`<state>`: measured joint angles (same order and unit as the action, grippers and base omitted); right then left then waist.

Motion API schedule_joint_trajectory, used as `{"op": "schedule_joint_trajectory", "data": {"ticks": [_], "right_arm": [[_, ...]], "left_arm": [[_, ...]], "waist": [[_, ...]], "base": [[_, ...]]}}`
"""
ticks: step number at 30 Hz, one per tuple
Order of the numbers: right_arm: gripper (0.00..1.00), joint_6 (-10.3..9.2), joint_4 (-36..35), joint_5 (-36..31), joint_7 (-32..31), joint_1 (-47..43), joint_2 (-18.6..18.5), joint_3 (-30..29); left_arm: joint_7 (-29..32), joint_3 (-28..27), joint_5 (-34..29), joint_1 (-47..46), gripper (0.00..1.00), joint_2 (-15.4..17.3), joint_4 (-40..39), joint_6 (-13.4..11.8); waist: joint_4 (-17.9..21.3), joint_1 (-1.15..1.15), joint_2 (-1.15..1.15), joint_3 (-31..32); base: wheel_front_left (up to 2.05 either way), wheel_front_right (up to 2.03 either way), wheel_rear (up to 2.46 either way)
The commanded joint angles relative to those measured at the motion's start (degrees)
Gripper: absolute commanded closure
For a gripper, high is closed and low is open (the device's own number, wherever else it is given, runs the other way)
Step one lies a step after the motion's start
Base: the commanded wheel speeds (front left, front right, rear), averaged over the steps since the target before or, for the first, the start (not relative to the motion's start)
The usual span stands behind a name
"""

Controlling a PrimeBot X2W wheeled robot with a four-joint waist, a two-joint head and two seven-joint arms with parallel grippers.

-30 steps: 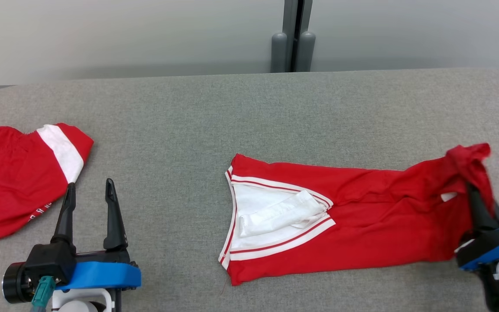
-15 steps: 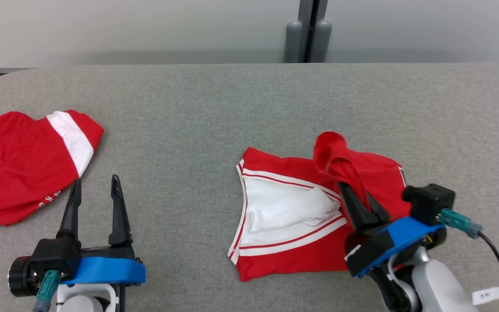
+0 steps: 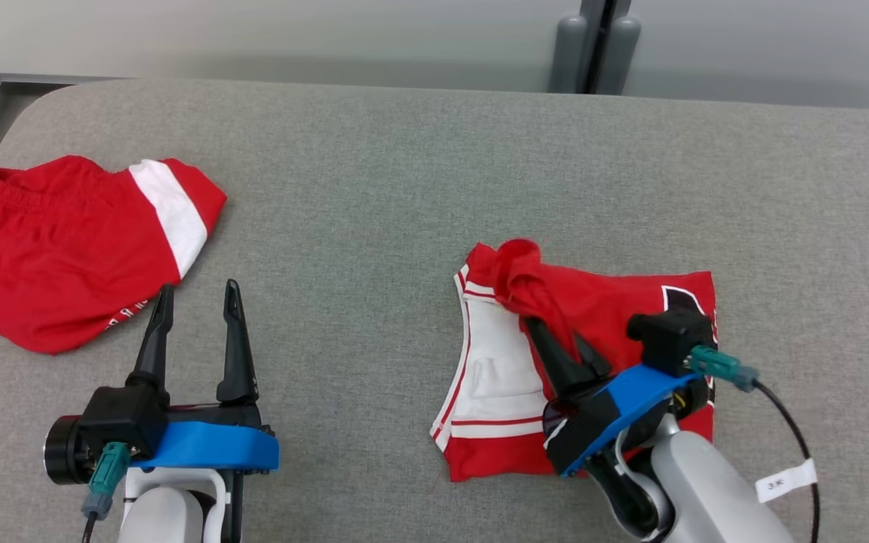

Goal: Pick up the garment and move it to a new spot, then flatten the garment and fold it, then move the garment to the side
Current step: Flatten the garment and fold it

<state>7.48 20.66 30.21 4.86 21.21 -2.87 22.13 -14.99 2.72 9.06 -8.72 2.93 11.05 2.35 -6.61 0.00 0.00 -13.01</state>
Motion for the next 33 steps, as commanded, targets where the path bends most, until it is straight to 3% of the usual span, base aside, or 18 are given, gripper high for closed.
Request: {"op": "schedule_joint_trajectory", "data": {"ticks": [1,2,3,8,13,23,33], "right_arm": [[0.91,0.04,1.3,0.3,0.0,0.8,-0.1,1.1],[0.53,0.04,2.1,0.7,0.1,1.1,0.0,1.9],[0.0,0.04,2.8,1.0,0.7,1.4,-0.1,2.4],[0.0,0.04,5.0,0.8,3.6,2.7,-0.1,3.4],[0.0,0.04,4.2,-3.1,5.4,3.0,-0.2,0.3],[0.0,0.04,-6.0,-9.9,7.7,-4.6,-4.8,-13.0],[0.0,0.04,-13.7,-15.0,8.0,-14.8,-3.2,-23.4]], "left_arm": [[-0.3,0.3,0.1,-0.9,0.0,-0.1,0.2,-0.3],[-0.3,0.5,0.2,-0.9,0.0,-0.1,0.2,-0.4],[-0.3,0.6,0.2,-0.9,0.0,-0.1,0.3,-0.3],[-0.3,0.1,0.0,-0.4,0.0,-0.1,0.4,-0.3],[-0.3,-0.2,-0.1,-0.1,0.0,-0.1,0.4,0.0],[-0.3,-0.2,-0.5,1.3,0.0,-0.1,0.6,0.3],[-0.3,0.7,-0.7,3.5,0.0,-0.1,0.7,0.4]], "waist": [[-0.2,0.0,0.0,-0.1],[-0.2,0.0,0.0,-0.1],[-0.2,0.0,0.0,-0.1],[1.6,0.0,0.0,0.3],[3.9,0.0,0.0,1.2],[7.1,0.0,0.0,3.3],[7.8,0.0,0.0,5.4]], "base": [[0.0,0.0,0.0],[0.0,0.0,0.0],[0.0,0.0,0.0],[0.0,0.0,0.0],[0.0,0.0,0.0],[0.0,0.0,0.0],[0.0,0.0,0.0]]}}
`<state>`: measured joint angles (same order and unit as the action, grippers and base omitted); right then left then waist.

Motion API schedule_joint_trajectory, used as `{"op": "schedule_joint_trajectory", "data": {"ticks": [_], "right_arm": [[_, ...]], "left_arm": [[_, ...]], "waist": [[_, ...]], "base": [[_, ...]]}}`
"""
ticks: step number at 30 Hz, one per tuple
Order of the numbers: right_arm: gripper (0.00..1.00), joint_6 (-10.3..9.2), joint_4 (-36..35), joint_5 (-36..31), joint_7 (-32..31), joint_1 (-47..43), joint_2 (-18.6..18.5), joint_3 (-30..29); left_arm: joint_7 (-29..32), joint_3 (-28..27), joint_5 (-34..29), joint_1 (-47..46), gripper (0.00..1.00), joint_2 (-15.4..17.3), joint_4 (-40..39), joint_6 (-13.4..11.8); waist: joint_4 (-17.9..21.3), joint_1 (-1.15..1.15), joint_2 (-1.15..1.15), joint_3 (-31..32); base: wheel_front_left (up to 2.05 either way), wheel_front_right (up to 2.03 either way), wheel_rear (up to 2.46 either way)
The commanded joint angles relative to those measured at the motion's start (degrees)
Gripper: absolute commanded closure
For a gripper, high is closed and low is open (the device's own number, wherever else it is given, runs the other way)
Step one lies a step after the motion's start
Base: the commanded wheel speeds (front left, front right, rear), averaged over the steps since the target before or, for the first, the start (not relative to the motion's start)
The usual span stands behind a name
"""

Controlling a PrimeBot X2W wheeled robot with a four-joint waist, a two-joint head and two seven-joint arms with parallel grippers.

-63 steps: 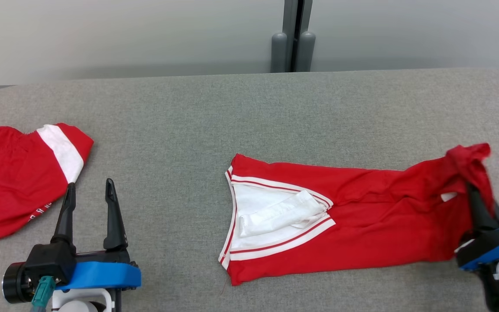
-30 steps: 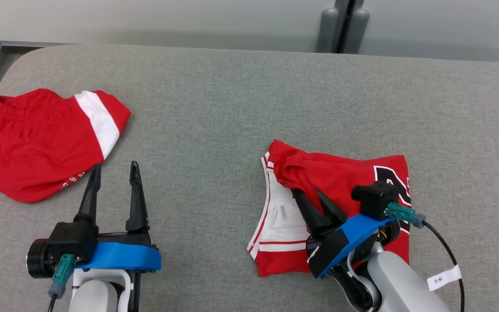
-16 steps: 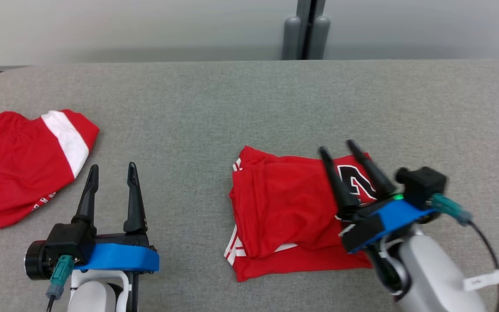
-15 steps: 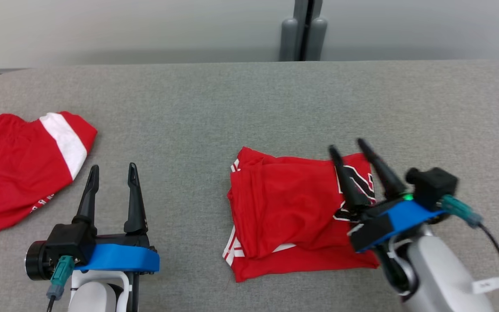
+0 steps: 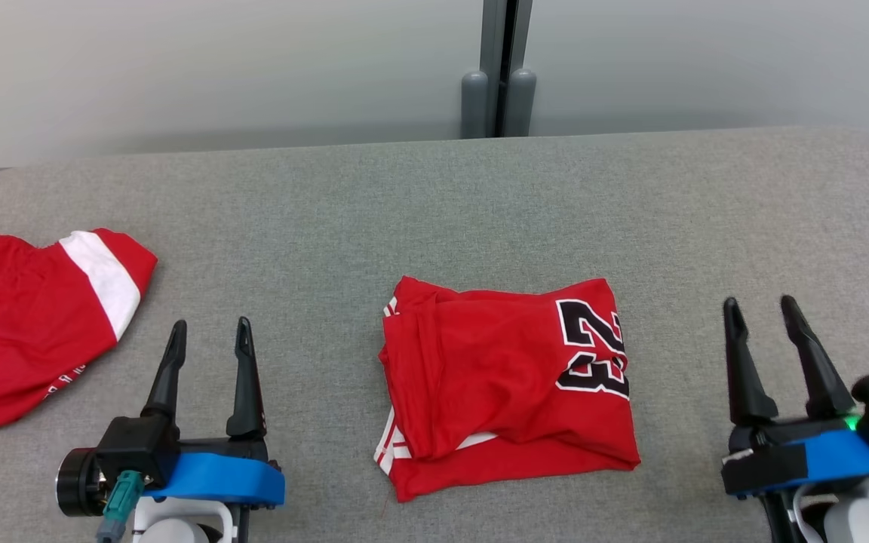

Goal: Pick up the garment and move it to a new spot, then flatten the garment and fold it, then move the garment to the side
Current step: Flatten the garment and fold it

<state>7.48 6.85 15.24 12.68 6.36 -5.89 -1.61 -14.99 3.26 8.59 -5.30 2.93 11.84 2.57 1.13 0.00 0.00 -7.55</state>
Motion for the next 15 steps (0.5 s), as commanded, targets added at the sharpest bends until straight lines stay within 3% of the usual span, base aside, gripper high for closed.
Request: {"op": "schedule_joint_trajectory", "data": {"ticks": [1,15], "right_arm": [[0.0,0.04,-0.5,-0.5,0.1,-0.9,0.2,-0.4],[0.0,0.04,-4.8,-3.1,-1.9,-6.4,2.8,-3.4]], "left_arm": [[-0.3,0.3,-0.3,0.4,0.0,-0.1,-0.1,0.2],[-0.3,2.3,-0.1,1.1,0.0,-0.1,1.2,1.1]], "waist": [[0.0,0.0,0.0,0.1],[-0.5,0.0,0.0,1.5]], "base": [[0.0,0.0,0.0],[0.0,0.0,0.0]]}}
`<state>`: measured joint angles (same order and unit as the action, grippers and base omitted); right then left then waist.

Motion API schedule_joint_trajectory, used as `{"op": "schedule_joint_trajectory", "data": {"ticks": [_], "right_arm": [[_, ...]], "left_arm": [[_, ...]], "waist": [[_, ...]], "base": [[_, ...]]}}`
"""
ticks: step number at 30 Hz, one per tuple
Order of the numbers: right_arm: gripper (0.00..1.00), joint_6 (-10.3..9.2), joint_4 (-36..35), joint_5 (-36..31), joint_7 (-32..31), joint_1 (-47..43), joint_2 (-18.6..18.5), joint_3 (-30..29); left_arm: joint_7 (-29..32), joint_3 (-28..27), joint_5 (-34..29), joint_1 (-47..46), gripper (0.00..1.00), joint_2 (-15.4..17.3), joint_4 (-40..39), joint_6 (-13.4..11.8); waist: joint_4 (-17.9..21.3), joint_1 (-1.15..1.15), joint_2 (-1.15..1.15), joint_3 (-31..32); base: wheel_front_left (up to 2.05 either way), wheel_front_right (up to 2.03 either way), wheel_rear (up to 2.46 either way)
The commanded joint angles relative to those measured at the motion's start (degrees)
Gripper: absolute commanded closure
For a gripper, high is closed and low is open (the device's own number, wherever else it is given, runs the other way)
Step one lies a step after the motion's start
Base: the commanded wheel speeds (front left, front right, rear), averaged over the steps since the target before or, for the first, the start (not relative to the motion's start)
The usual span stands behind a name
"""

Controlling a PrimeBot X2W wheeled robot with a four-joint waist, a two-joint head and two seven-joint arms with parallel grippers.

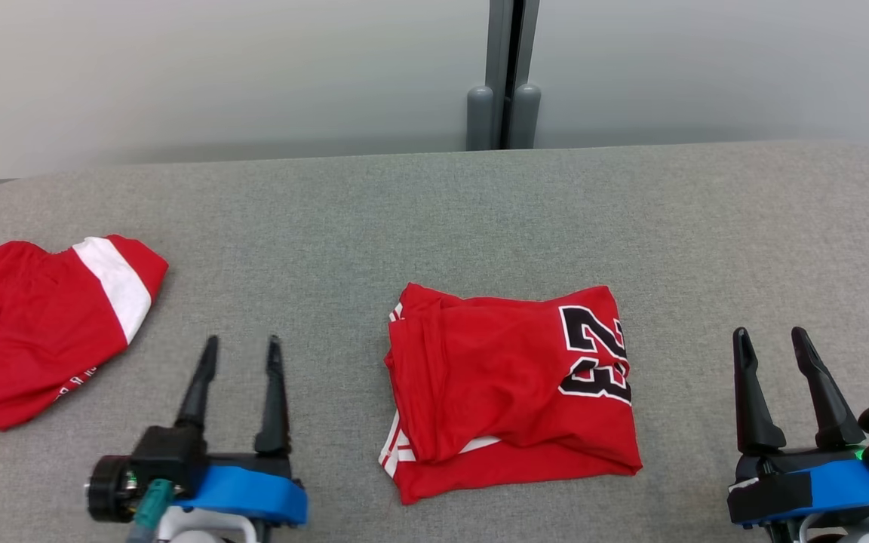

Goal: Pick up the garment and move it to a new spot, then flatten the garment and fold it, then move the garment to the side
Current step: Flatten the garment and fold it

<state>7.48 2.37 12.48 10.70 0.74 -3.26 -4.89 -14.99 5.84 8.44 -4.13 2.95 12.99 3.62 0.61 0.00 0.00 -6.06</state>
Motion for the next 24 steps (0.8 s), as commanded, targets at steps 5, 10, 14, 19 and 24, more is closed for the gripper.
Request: {"op": "schedule_joint_trajectory", "data": {"ticks": [5,10,14,19,24], "right_arm": [[0.0,0.04,-0.1,-0.7,-0.5,-0.9,0.3,0.1],[0.0,0.04,-0.2,-0.6,-0.6,-1.0,0.3,0.4],[0.0,0.04,0.1,-0.3,-0.5,-0.6,0.3,0.1],[0.0,0.04,0.7,0.0,-0.3,0.2,0.4,0.2],[0.0,0.04,1.2,0.2,0.0,1.1,0.4,0.3]], "left_arm": [[-0.3,6.4,0.7,-0.2,0.0,-0.1,2.4,1.7],[0.2,14.0,1.0,-1.0,0.0,-0.1,5.2,2.8],[1.7,18.3,1.3,-1.6,0.0,0.0,7.2,3.2],[2.7,21.8,1.7,-2.1,0.0,0.0,10.5,3.5],[2.7,23.6,2.2,-2.9,0.0,0.0,14.2,3.7]], "waist": [[-0.2,0.0,0.0,0.3],[-0.1,0.0,0.0,-0.3],[0.3,0.0,0.0,-1.1],[1.1,0.0,0.0,-1.9],[2.1,0.0,0.0,-2.9]], "base": [[0.0,0.0,0.0],[0.0,0.0,0.0],[0.0,0.0,0.0],[0.0,0.0,0.0],[0.0,0.0,0.0]]}}
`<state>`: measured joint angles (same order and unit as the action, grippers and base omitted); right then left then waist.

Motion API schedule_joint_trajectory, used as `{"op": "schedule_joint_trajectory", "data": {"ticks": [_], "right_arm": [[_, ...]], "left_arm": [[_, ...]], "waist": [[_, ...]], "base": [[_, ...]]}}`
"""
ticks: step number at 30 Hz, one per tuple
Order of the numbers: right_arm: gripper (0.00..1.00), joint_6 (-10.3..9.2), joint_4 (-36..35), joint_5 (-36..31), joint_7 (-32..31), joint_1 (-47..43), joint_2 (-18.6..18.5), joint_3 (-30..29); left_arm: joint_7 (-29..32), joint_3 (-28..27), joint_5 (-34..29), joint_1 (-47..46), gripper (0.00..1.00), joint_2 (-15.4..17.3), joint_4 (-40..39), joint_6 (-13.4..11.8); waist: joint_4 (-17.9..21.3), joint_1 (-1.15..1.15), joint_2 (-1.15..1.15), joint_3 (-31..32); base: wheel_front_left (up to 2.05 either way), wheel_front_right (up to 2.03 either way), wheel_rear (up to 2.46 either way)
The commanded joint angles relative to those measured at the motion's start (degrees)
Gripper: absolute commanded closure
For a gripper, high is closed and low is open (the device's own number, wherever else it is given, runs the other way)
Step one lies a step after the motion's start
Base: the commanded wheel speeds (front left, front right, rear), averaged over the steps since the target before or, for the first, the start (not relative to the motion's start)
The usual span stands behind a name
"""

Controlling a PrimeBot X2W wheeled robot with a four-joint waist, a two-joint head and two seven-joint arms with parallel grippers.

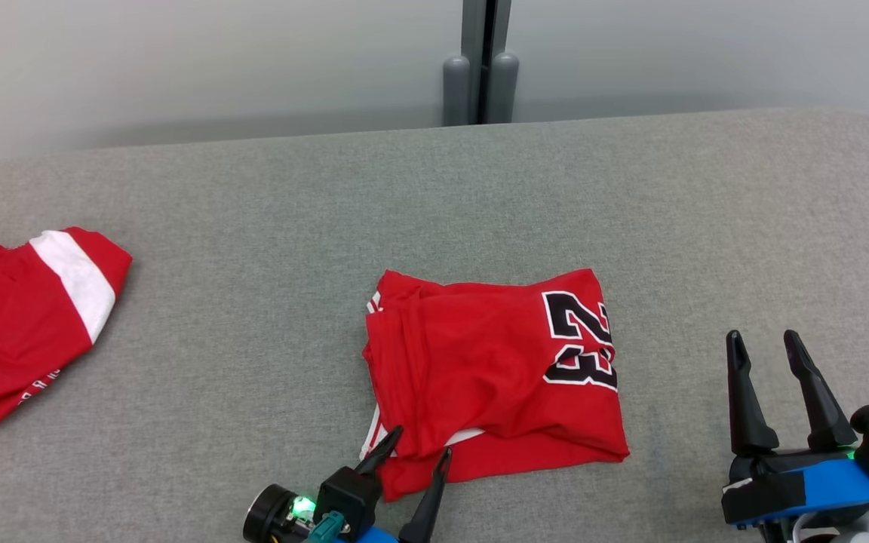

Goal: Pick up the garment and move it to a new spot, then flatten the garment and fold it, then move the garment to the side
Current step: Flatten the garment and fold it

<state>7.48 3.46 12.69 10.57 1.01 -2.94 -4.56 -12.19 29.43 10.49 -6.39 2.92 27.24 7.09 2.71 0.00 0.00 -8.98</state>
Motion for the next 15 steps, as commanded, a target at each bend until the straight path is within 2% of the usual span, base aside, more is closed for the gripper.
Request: {"op": "schedule_joint_trajectory", "data": {"ticks": [1,7,8,9,10,15], "right_arm": [[0.0,0.04,0.2,0.1,0.2,1.1,0.1,-0.1],[0.0,0.04,0.6,0.2,0.7,1.7,0.1,0.2],[0.0,0.04,0.6,0.2,0.7,1.7,0.1,0.1],[0.0,0.04,0.6,0.2,0.8,1.8,0.1,0.1],[0.0,0.04,0.6,0.2,0.9,1.8,0.1,-0.1],[0.0,0.04,0.9,0.2,1.3,1.5,0.1,-1.0]], "left_arm": [[-0.2,0.2,0.0,-1.0,0.0,0.2,0.7,0.2],[-0.9,0.0,0.1,-3.7,0.0,0.3,5.8,-0.1],[-1.0,0.1,0.1,-4.2,0.38,0.3,6.5,-0.1],[-1.2,0.2,0.3,-4.7,0.9,0.2,7.2,-0.1],[-1.4,0.3,0.4,-5.0,1.0,0.2,7.6,-0.1],[-2.5,0.3,1.1,-6.0,1.0,0.1,6.8,-0.1]], "waist": [[0.2,0.0,0.0,-0.2],[1.1,0.0,0.0,-1.3],[1.2,0.0,0.0,-1.4],[1.2,0.0,0.0,-1.5],[1.2,0.0,0.0,-1.5],[0.7,0.0,0.0,-1.2]], "base": [[0.0,0.0,0.0],[0.0,0.0,0.0],[0.0,0.0,0.0],[0.0,0.0,0.0],[0.0,0.0,0.0],[0.0,0.0,0.0]]}}
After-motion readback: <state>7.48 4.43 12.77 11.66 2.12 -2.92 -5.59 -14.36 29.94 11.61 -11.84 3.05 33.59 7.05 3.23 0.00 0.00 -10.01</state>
